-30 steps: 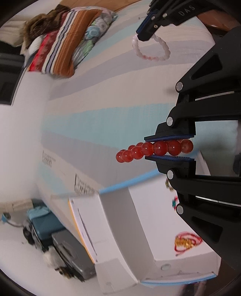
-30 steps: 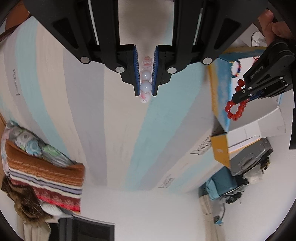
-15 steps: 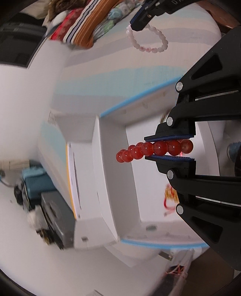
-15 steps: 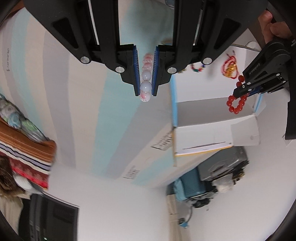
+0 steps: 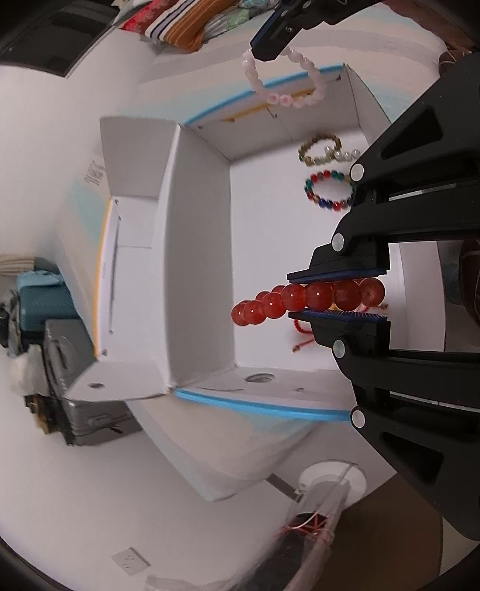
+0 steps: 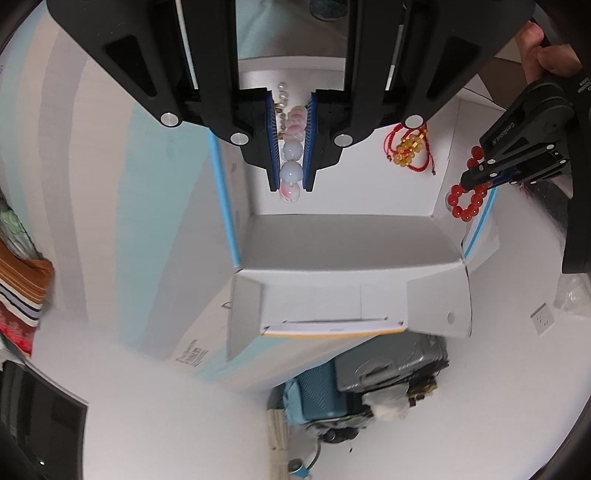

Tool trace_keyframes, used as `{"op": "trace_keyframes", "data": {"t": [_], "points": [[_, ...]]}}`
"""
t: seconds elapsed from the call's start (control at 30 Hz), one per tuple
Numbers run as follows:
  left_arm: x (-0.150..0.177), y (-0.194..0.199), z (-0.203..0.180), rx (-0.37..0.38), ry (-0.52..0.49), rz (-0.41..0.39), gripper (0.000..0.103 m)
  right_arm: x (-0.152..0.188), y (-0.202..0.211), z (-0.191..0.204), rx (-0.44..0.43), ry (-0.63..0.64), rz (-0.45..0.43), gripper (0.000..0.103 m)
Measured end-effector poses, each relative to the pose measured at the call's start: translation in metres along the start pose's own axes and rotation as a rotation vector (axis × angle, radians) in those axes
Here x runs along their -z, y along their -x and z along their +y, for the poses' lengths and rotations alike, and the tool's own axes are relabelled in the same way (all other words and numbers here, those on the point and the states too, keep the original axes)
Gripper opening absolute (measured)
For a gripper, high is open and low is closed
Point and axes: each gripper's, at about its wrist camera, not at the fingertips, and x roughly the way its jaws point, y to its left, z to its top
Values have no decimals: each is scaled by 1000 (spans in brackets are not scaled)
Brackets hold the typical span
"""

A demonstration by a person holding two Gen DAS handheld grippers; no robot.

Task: Organize jewelry
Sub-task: 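Carry the red bead and white pearl bracelets over the white box with both tools, then open the left tool to drop the red bracelet while the right drops the pearl bracelet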

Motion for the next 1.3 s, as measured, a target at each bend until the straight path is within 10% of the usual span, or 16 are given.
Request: {"op": "trace_keyframes", "data": {"t": [0.6, 1.1, 1.2, 1.3], "points": [[8, -67, 9, -27, -13, 118, 13, 21, -98, 10, -34, -4, 228, 12], [11, -74, 7, -60, -19, 114, 14, 27, -113, 17, -32, 1, 251, 13], [10, -66, 8, -64, -4, 97, 18, 27, -110, 15, -41, -6, 245, 21], [10, -51, 7, -70, -1, 59, 44, 26, -99, 12, -48, -11, 216, 40]]}}
